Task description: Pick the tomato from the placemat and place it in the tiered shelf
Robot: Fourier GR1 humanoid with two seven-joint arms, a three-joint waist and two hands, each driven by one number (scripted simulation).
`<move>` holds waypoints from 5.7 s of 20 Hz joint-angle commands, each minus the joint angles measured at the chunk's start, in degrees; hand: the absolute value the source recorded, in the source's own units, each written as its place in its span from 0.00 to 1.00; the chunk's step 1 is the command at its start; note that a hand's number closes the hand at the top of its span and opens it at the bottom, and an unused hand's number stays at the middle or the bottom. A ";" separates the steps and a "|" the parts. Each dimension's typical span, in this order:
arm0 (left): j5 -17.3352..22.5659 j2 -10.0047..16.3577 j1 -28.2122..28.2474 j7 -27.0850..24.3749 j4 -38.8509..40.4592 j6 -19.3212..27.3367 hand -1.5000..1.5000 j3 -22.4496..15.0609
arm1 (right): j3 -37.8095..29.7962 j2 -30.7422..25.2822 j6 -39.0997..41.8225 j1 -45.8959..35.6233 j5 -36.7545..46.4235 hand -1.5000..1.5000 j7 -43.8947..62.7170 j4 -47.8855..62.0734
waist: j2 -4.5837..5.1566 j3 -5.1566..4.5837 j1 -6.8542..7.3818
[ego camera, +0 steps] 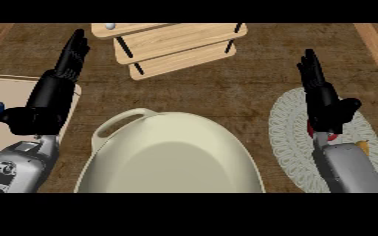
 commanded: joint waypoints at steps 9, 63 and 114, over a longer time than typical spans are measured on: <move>4.89 -2.50 18.24 0.00 10.41 -5.27 0.50 -3.33 | -18.17 -20.77 -14.04 17.83 6.90 1.00 16.90 8.58 | -2.07 0.25 -3.23; -0.40 -8.24 14.96 -4.62 19.66 -11.59 0.50 -0.73 | 14.85 -23.57 24.96 -5.14 28.80 0.00 79.81 -5.95 | -2.08 0.55 -0.39; -6.36 -13.21 16.38 -5.60 19.56 -16.08 0.50 5.35 | 19.69 -2.19 32.47 -10.20 51.20 1.00 57.35 -21.50 | -2.29 0.54 -0.66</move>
